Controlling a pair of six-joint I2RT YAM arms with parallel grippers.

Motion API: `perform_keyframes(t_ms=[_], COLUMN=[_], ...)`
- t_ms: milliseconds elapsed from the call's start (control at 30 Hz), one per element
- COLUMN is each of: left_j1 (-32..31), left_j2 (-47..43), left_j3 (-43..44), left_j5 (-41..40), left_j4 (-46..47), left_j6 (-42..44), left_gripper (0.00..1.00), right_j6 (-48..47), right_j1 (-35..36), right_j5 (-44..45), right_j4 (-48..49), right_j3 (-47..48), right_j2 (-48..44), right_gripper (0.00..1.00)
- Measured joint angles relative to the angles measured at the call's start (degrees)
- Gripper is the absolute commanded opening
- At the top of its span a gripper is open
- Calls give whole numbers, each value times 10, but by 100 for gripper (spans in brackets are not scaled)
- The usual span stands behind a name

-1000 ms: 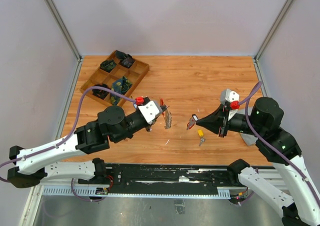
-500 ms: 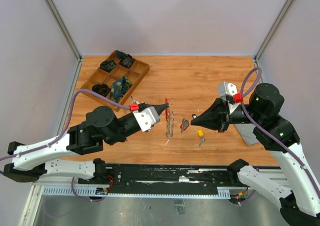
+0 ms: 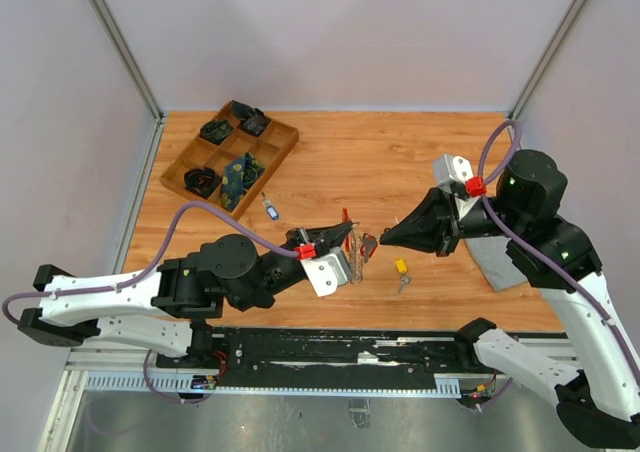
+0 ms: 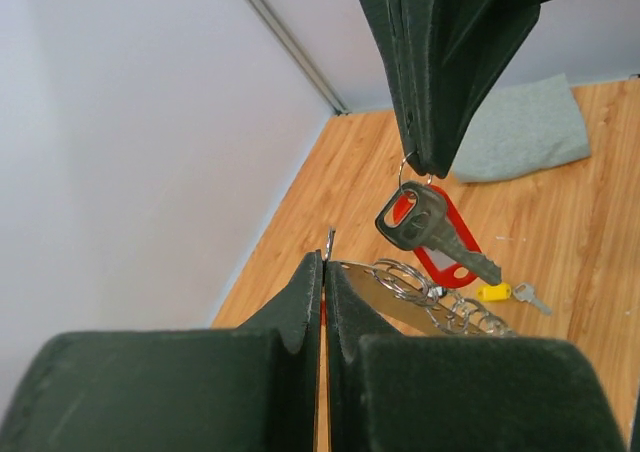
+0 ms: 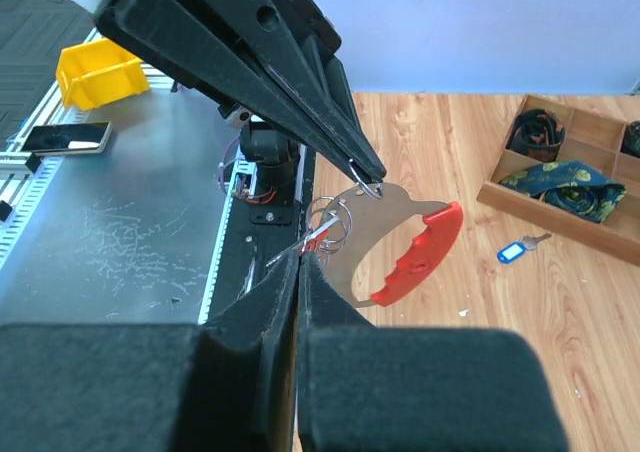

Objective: Put the keys on the keyring

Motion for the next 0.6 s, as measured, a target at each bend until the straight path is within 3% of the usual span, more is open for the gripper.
perform_keyframes(t_ms=[600], left_j1=[-5], left_j2=[14], left_j3=[0], left_j5=[-26], left_j4=[6], left_j6=[21], left_gripper=[1], right_j6=[-34], right_j1=[52], right_j5=[19], right_j4=[-51], right_j3=[21], right_j2=[49], right_gripper=[1])
